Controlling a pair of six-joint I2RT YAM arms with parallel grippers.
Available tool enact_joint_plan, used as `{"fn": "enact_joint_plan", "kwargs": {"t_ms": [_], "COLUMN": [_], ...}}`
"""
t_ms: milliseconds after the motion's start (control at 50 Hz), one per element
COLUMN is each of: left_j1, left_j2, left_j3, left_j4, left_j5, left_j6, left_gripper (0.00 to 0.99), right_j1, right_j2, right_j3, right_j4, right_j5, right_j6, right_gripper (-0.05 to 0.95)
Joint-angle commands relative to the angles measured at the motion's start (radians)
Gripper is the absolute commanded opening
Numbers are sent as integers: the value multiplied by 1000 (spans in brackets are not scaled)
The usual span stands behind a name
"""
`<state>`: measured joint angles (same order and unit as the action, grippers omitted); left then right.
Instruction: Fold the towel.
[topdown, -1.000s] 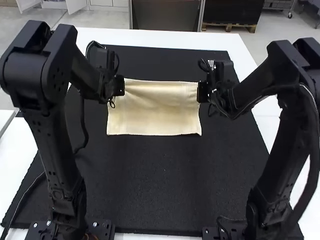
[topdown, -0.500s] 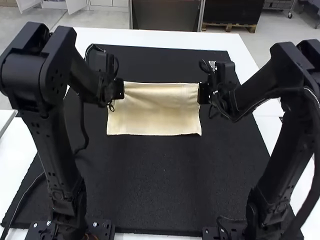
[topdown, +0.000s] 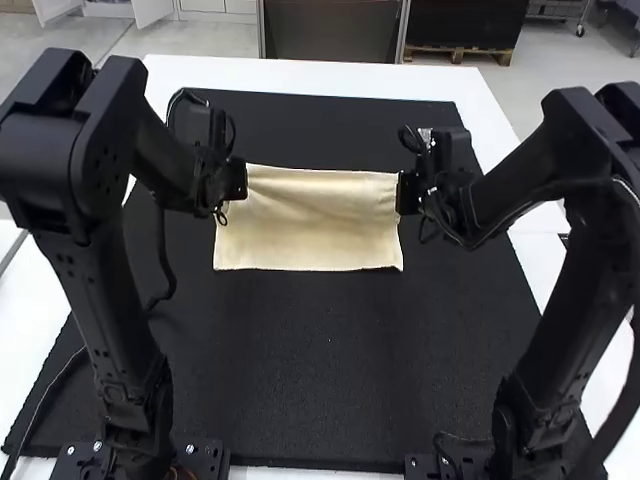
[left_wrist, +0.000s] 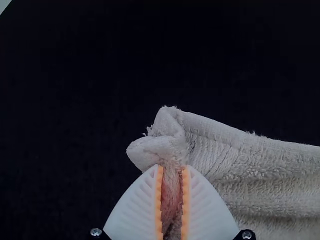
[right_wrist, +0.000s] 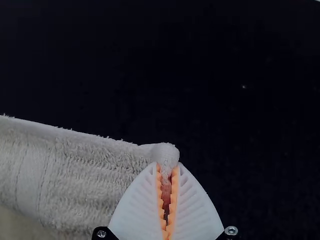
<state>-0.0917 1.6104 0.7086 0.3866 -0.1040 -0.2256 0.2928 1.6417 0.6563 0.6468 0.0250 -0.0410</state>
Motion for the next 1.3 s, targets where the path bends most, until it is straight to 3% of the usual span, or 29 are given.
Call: {"fn": "enact_joint_plan", "kwargs": {"t_ms": [0,820,1280], "left_j1": [18,14,12], "left_j2": [-27,-78,-56], "left_j3": [-6,-64,-120], "left_j4": [5,15,69], "left_j5": [-51,-51,-53], "left_j6": [3,6,31], "left_gripper": [115,115,115], "right_j1": [-7,-6,-6], "right_j2": [-43,-82,-59], "right_j3": [-11,-57,-78], "right_j4": [8,10,10], "right_j5": [52,46,41], "right_j6": [0,-3,-3], "right_gripper": [11,13,13]}}
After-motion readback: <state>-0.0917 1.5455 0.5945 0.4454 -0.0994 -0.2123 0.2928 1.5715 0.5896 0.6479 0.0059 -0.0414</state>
